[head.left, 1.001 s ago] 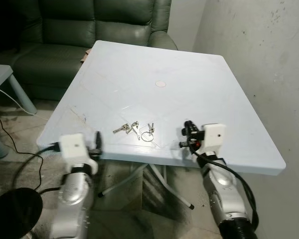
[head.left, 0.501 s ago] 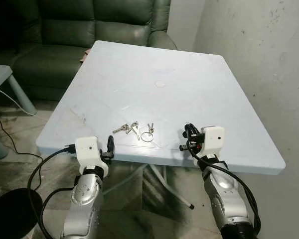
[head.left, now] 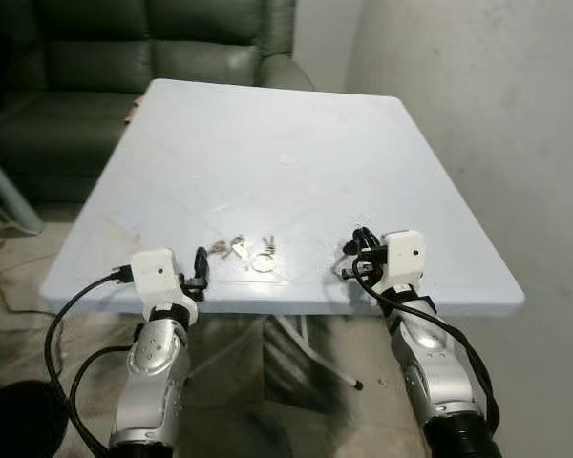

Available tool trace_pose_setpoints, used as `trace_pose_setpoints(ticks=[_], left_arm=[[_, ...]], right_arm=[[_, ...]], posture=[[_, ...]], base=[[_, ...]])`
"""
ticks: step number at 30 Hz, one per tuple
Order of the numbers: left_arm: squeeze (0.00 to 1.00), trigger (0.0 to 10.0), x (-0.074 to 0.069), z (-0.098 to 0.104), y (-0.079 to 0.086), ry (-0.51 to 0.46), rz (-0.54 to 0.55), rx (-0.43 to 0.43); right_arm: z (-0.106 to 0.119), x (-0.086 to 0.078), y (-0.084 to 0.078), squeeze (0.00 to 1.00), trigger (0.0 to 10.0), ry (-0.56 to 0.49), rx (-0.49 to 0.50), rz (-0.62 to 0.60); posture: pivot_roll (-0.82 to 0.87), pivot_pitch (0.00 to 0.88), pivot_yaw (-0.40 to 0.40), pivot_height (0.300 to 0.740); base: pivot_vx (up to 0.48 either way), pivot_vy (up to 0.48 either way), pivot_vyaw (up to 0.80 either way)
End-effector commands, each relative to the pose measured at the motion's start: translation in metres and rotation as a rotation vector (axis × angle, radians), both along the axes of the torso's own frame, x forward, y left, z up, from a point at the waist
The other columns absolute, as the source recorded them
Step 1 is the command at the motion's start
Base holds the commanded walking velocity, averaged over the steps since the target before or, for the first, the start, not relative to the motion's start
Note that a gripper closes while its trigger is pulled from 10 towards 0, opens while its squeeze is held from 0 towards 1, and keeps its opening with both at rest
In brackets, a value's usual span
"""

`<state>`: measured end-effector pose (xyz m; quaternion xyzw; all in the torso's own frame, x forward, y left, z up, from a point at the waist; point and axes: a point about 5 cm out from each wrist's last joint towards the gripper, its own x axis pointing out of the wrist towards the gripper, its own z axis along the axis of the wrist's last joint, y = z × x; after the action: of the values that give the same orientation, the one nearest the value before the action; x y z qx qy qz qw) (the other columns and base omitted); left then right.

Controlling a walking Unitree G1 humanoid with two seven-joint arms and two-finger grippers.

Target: Hang keys on a hook

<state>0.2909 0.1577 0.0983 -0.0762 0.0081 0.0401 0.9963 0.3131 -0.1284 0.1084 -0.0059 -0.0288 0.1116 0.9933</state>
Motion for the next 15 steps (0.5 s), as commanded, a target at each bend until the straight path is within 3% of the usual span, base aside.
trace_pose_setpoints(ticks=[1, 3, 9, 15], left_arm=[[0.00, 10.0, 0.002, 0.000, -0.001, -0.003, -0.003, -0.005], [0.00, 10.0, 0.010, 0.011, 0.007, -0.040, 0.002, -0.008], [0.00, 10.0, 0.013, 0.029, 0.023, -0.093, 0.013, 0.032], [0.00, 10.0, 0.015, 0.034, 0.031, -0.107, 0.032, 0.041]], right_arm=[[0.000, 0.001, -0.002, 0.00, 10.0, 0.003, -0.006, -0.016], [0.001, 0.005, -0.002, 0.00, 10.0, 0.002, -0.019, -0.024], [0.008, 0.009, 0.000, 0.00, 10.0, -0.024, -0.036, -0.007], [0.008, 0.010, 0.001, 0.00, 10.0, -0.026, -0.039, -0.006]], posture=[[-0.05, 0.000, -0.046, 0.740], [-0.05, 0.000, -0.035, 0.740], [-0.04, 0.000, -0.031, 0.740], [-0.04, 0.000, -0.031, 0.740]], base=[[0.000, 0.000, -0.78], [0.000, 0.000, -0.77], [0.000, 0.000, -0.77], [0.000, 0.000, -0.77]])
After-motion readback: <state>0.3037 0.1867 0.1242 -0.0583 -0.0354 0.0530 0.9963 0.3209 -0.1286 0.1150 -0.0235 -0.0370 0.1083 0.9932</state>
